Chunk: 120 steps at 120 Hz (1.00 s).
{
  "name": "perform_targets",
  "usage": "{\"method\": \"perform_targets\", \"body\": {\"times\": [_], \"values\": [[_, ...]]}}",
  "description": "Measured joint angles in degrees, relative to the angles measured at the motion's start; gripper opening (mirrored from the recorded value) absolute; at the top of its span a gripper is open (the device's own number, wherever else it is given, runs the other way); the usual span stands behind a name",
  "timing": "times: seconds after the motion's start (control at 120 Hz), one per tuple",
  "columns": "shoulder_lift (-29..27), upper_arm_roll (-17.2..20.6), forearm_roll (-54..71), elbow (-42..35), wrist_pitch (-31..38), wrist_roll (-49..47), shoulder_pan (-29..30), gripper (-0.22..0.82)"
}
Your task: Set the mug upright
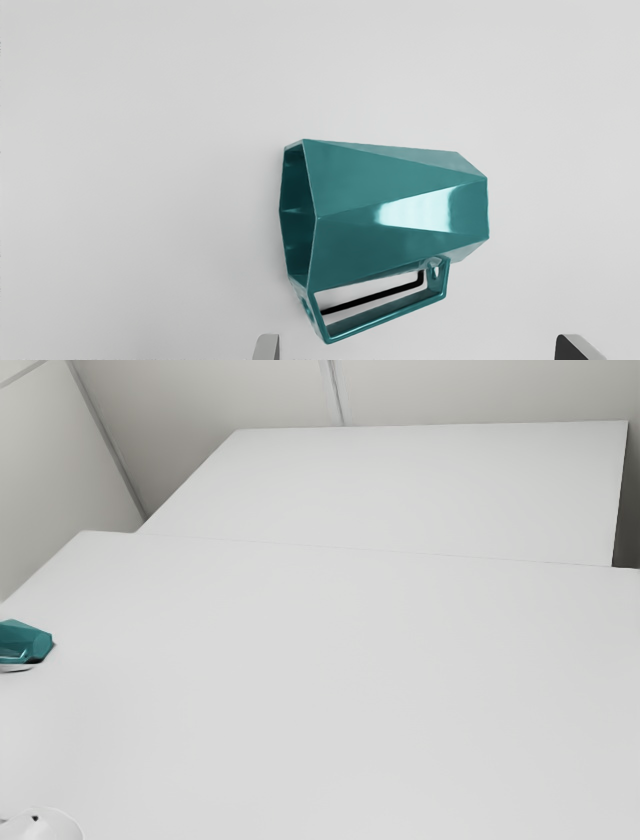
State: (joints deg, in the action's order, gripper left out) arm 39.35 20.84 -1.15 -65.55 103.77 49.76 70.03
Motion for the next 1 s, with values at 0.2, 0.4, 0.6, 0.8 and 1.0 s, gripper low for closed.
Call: {"method": "perform_targets", "body": {"times": [0.2,0.4,0.6,0.8,1.0], "values": [[6.59,3.38,0.31,3.04,2.76,3.49,2.67,0.6],[10.83,7.66,0.49,5.11,5.11,6.23,4.86,0.6],[13.31,9.82,0.44,7.39,6.74,8.2,5.78,0.6],[16.36,12.94,0.13,9.56,8.39,9.45,5.6,0.6],[17.76,13.71,-3.66,9.45,8.13,10.17,5.62,0.6]]}}
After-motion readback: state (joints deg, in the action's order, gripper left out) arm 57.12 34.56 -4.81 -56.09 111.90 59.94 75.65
